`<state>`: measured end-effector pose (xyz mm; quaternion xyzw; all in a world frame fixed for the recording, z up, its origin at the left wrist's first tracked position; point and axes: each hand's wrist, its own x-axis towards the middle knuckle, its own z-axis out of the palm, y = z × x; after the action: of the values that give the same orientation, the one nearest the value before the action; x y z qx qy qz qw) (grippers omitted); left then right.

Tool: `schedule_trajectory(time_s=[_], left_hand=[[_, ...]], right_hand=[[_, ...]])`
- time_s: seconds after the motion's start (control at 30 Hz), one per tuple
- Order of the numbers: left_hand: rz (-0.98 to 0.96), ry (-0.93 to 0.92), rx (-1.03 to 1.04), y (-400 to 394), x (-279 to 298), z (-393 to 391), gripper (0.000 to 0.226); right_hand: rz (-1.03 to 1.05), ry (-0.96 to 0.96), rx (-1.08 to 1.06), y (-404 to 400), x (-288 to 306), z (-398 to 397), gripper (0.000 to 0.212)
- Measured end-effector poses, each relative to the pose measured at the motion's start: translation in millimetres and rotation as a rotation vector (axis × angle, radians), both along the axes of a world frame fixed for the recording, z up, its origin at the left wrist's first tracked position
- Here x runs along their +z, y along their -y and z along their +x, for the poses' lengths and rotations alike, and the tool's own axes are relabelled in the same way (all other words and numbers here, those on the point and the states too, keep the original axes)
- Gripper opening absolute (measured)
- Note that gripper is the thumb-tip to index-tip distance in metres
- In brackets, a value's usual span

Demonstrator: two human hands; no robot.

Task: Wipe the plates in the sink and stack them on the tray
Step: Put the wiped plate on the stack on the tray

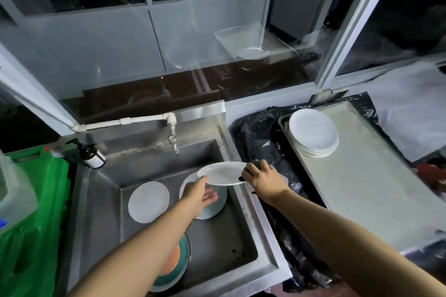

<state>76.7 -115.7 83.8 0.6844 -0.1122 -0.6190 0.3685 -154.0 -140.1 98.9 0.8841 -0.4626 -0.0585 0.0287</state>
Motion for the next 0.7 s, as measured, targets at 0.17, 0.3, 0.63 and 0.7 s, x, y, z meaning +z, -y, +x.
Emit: schedule_trajectory(time_s=[0.17, 0.3, 0.63, 0.7], left_hand=[[-0.031, -0.227, 0.183, 38, 21, -83, 0.033], [-0.047, -0.194, 0.082, 70, 41, -144, 0.038], [-0.106, -0.157, 0.049, 154, 38, -265, 0.035], [-0.094, -0.152, 0.048, 167, 31, -283, 0.039]], right_hand=[[0.021, -0.029, -0.073, 31, 9, -77, 0.045], [0.092, 0.002, -0.173, 52, 26, -134, 0.062], [0.054, 0.179, -0.453, 79, 8, -237, 0.041], [0.047, 0.213, -0.490, 79, 2, -249, 0.038]])
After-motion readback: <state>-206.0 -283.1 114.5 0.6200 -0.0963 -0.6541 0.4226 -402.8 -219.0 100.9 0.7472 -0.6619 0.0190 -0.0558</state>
